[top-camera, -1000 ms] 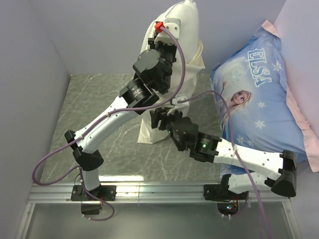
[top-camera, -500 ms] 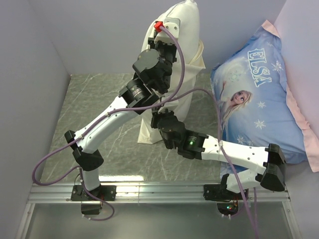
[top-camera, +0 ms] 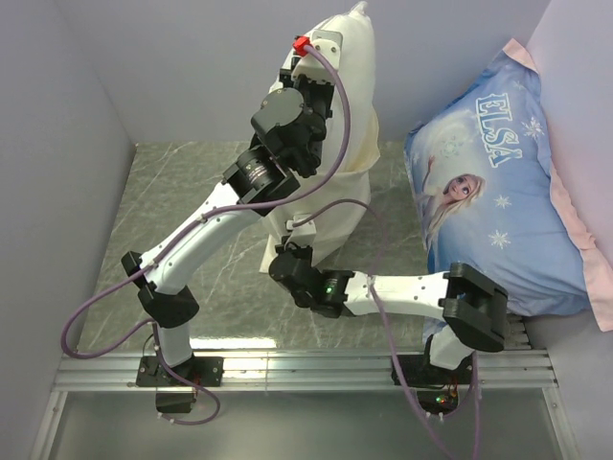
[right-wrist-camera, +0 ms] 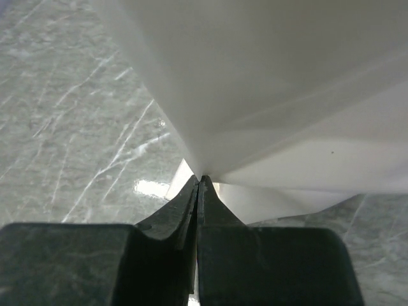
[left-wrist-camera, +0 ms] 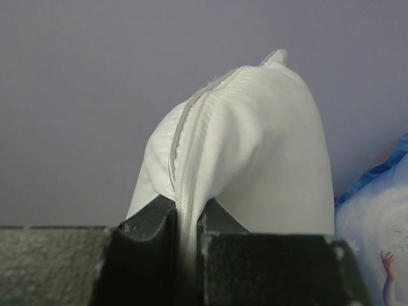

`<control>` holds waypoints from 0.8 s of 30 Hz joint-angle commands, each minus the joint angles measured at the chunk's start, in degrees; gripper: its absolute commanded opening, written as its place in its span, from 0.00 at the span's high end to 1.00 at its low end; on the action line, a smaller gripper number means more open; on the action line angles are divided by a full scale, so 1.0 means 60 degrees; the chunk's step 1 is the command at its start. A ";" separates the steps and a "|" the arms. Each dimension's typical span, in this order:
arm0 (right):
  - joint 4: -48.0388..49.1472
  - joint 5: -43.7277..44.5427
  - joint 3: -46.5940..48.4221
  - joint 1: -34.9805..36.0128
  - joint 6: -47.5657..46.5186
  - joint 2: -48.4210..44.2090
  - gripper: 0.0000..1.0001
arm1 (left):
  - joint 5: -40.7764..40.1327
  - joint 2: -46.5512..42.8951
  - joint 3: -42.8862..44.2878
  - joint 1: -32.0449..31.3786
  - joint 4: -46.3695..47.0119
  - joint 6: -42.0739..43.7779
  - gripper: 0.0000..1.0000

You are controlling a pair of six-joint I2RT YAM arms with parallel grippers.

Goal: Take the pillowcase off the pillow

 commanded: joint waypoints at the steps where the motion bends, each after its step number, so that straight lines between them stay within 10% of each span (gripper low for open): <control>1: -0.1673 -0.1595 -0.0512 0.0427 0.1237 0.1188 1.00 | 0.0918 -0.0781 0.0942 0.0260 0.2073 0.0090 1.00; 24: -0.1763 -0.2913 -0.1446 -0.1066 0.1707 0.1488 1.00 | 0.1006 -0.2566 -0.0443 0.1139 0.2439 0.0018 1.00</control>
